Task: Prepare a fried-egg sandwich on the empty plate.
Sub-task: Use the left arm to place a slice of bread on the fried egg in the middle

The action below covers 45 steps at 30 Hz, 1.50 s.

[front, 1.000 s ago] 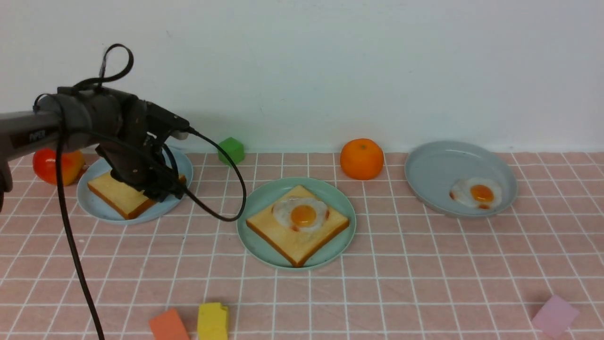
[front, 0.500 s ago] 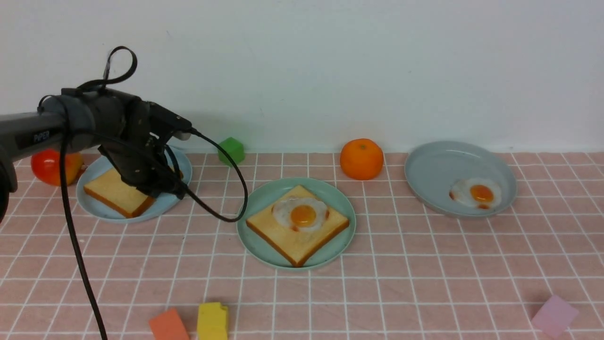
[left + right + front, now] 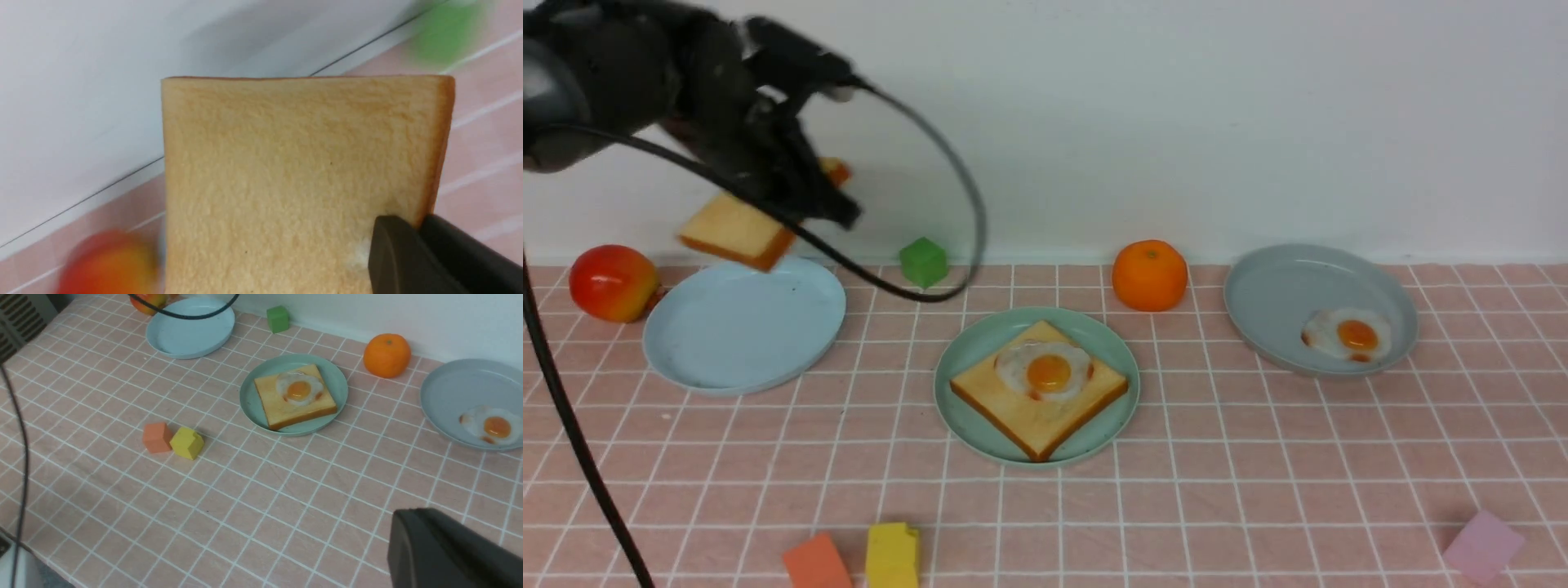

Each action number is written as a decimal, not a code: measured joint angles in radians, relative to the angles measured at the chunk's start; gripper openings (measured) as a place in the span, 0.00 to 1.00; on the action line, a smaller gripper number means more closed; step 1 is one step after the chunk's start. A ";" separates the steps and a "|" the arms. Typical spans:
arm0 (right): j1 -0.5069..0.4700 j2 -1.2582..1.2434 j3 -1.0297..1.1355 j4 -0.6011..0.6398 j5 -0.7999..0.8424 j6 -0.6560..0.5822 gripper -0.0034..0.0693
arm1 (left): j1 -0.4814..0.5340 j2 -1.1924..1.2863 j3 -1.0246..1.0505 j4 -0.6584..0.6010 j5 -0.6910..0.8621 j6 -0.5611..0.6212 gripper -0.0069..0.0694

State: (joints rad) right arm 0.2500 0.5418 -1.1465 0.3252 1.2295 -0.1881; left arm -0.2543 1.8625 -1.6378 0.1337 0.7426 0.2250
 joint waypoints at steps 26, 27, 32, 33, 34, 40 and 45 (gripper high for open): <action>0.000 0.000 0.000 -0.007 0.040 0.000 0.07 | -0.396 0.174 0.001 0.039 -0.016 -0.008 0.13; 0.000 0.000 0.000 -0.004 0.040 0.000 0.07 | -0.396 0.175 0.001 0.038 -0.013 -0.016 0.13; 0.000 -0.006 0.000 0.000 0.040 0.000 0.07 | -0.396 0.198 0.001 0.038 -0.011 -0.083 0.12; 0.000 -0.007 0.000 0.000 0.040 0.000 0.07 | -0.396 0.203 0.001 0.037 -0.012 -0.090 0.12; 0.000 -0.007 0.000 0.000 0.040 0.000 0.07 | -0.396 0.205 0.001 0.035 -0.012 -0.092 0.12; 0.000 -0.008 0.000 0.000 0.040 0.000 0.07 | -0.396 0.207 0.001 0.015 -0.012 -0.096 0.13; 0.000 -0.008 0.000 0.000 0.040 0.000 0.07 | -0.396 0.207 0.001 0.012 -0.013 -0.097 0.21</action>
State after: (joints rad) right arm 0.2500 0.5338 -1.1465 0.3254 1.2695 -0.1881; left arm -0.6500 2.0698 -1.6366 0.1455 0.7298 0.1282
